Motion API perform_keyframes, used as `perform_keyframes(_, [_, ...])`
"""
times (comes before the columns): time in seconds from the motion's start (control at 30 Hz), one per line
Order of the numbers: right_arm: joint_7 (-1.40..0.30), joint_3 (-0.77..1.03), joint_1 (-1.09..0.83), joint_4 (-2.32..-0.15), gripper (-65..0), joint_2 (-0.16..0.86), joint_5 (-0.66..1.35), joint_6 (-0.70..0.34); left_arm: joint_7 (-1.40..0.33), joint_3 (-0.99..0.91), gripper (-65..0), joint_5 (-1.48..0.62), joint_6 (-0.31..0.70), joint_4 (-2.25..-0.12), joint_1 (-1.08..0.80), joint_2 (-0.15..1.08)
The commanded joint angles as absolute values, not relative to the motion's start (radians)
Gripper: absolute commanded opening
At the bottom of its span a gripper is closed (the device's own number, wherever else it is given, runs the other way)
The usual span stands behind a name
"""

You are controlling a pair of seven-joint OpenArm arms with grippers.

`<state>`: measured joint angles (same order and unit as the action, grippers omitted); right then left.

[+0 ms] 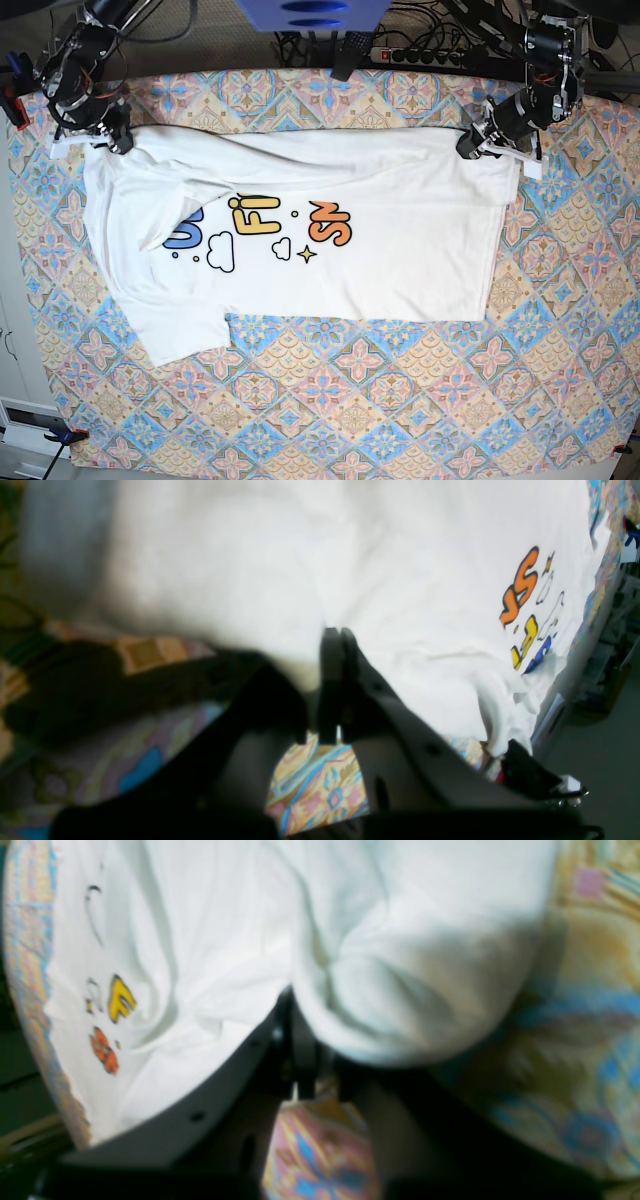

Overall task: Fold the T-shirt properly
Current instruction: 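Lay the shoulder edge down and release both grippers, then reach both grippers to the shirt's side edges and grasp them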

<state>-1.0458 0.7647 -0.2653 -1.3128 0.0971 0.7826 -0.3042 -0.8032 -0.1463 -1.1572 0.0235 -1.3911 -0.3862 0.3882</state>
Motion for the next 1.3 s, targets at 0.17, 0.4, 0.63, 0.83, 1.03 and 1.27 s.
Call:
perform_keyframes(0.17, [-1.046, 0.792, -0.367, -1.420, -60.4, 0.113, 0.768, -0.295, -0.816, -0.151, -65.0, -1.127, -0.002, -1.455, -0.466, 0.423])
perform_keyframes(0.4, [-1.046, 0.791, -0.421, -1.458, -60.1, 0.113, 0.768, -0.295, -0.816, -0.153, -65.0, -1.125, -0.004, -1.521, -0.555, 0.424])
perform_keyframes(0.63, [-1.047, 0.789, -0.432, -1.458, -53.9, 0.113, 0.768, -0.295, -0.816, -0.153, -60.4, -1.125, -0.004, -1.546, -0.572, 0.424])
perform_keyframes(0.83, [-1.084, 0.799, -0.467, -1.538, -34.8, 0.111, 0.768, -0.295, -0.816, -0.171, -29.1, -1.125, -0.007, -1.679, -0.622, 0.430])
perform_keyframes(1.03, [-1.102, 0.871, -0.475, -1.646, -34.3, 0.111, 0.768, -0.295, -0.816, -0.282, -11.5, -1.125, -0.004, -1.802, -0.679, 0.430])
perform_keyframes(1.27, [-1.119, 0.903, -0.470, -1.715, -34.3, 0.111, 0.768, -0.295, -0.819, -0.383, -11.0, -1.118, -0.004, -1.811, -0.595, 0.433])
